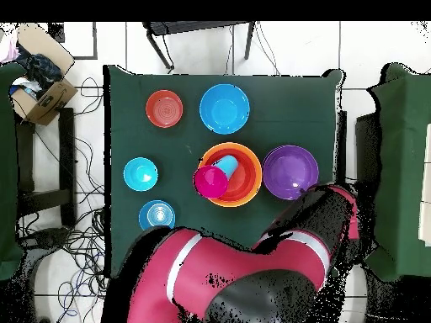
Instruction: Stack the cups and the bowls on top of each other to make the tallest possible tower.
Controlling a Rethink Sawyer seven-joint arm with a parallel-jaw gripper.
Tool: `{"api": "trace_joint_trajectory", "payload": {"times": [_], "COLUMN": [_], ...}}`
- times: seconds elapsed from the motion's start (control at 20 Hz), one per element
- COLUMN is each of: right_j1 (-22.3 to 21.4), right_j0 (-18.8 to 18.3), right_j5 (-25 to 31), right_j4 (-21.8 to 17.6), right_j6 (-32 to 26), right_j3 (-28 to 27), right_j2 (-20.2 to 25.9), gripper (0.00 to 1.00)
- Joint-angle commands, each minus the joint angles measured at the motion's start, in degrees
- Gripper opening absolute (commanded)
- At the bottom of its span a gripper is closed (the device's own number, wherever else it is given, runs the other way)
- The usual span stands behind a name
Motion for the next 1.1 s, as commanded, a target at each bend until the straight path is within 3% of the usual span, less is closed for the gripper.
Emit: {"api": "trace_joint_trajectory", "payload": {"times": [0.05,0.4,0.7,0.75,0.8,0.9,1.0,1.1], "right_j1": [3.67,3.23,0.96,0.81,0.77,0.17,-0.48,-0.84], "right_j0": [-1.74,-2.95,-7.34,-8.01,-8.81,-10.0,-10.92,-10.06], "right_j5": [6.75,6.38,1.28,0.03,-2.0,-0.31,-6.05,-6.73], "right_j4": [3.96,4.29,9.52,10.43,11.18,15.24,14.22,13.23], "right_j6": [-22.01,-24.73,-30.2,-29.08,-26.68,-34.53,-24.28,-17.55], "right_j3": [2.26,2.93,4.13,4.14,3.96,5.03,5.08,5.11], "right_j2": [13.04,14.85,17.82,18.12,18.44,18.96,19.29,18.22], "gripper": [1.0,1.0,1.0,1.0,0.0,0.0,0.0,0.0]}}
